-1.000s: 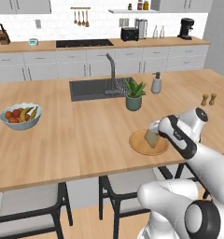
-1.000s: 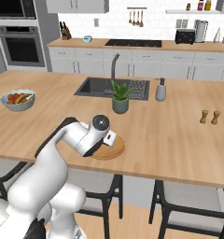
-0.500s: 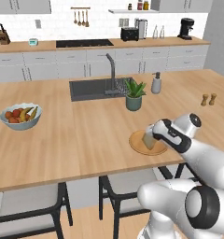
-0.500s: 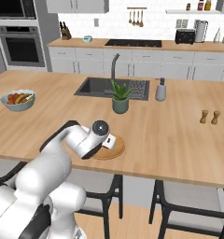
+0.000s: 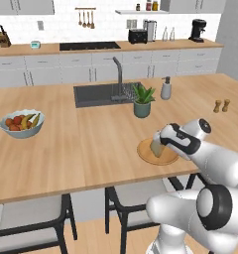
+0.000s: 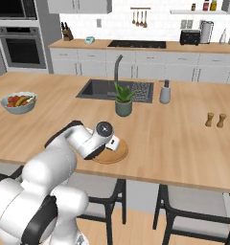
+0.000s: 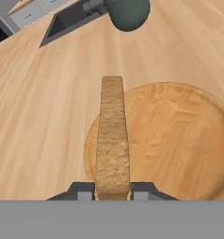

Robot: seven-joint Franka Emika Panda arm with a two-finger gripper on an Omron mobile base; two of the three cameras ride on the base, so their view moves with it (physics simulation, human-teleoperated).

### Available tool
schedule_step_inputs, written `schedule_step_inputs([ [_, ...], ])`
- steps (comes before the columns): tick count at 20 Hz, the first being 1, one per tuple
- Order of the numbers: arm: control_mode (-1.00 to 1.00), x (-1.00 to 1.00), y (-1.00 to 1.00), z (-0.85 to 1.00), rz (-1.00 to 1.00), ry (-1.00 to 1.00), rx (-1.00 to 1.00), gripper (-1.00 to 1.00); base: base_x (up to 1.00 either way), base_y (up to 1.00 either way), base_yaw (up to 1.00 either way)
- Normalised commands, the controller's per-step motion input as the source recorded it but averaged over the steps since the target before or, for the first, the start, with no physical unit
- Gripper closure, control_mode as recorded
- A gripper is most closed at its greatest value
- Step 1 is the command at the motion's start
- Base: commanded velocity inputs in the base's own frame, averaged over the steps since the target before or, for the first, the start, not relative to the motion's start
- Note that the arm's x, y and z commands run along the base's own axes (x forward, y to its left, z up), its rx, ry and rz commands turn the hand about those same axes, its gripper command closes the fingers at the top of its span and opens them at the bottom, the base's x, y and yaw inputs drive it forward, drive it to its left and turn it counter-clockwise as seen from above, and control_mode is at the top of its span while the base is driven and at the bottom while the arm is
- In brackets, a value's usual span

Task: Start the toaster. Once the lever pops up, take the bread to the plate on the dining counter.

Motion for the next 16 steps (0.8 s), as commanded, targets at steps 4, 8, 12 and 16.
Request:
schedule_step_inputs([
  [4,-1.00,0.04,0.00,-0.07,0.00,0.00,0.00,1.00,0.00,0.00,0.00],
  [8,-1.00,0.10,0.00,-0.19,0.00,0.00,0.00,1.00,0.00,0.00,0.00],
  [12,-1.00,0.30,0.00,-0.24,0.00,0.00,0.00,1.00,0.00,0.00,0.00],
  [16,-1.00,0.36,0.00,-0.18,0.00,0.00,0.00,1.00,0.00,0.00,0.00],
])
